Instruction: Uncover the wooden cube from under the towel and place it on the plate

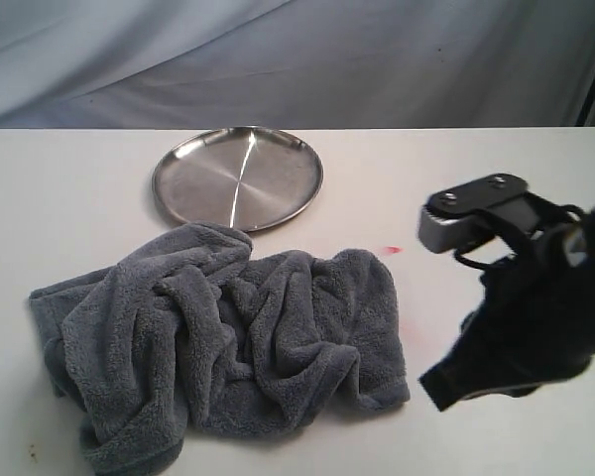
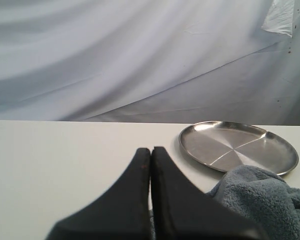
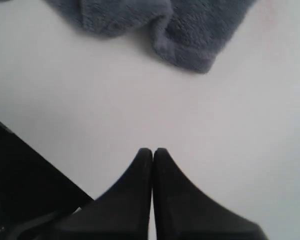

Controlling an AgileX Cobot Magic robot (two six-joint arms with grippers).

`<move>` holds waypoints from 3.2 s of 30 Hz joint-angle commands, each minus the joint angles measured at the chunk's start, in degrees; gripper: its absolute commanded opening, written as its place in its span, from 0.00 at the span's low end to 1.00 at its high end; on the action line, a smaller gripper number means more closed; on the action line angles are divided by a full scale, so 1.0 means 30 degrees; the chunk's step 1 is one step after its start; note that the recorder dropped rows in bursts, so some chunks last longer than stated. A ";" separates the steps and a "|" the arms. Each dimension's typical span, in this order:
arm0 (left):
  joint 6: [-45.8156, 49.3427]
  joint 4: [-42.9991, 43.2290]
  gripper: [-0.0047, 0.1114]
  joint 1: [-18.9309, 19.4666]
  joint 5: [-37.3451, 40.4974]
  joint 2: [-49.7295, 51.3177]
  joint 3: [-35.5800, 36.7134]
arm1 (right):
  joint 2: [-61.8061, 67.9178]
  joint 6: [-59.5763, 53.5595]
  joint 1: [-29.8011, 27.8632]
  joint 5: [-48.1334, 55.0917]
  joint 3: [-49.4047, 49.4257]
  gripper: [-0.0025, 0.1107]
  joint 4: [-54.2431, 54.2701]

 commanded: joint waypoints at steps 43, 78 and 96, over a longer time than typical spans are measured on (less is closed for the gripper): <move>-0.0009 0.0012 0.05 0.0036 -0.0011 -0.0031 0.0084 | 1.6493 0.0854 0.2647 -0.1913 -1.8555 0.02 -0.2152; -0.0033 0.0012 0.05 0.0036 -0.0011 -0.0031 0.0084 | 2.1191 0.2149 1.2048 0.3653 -2.7182 0.02 -0.2723; -0.0033 0.0012 0.05 0.0036 -0.0011 -0.0031 0.0084 | 1.5108 0.2774 1.1715 -0.2175 -1.5569 0.02 -0.2723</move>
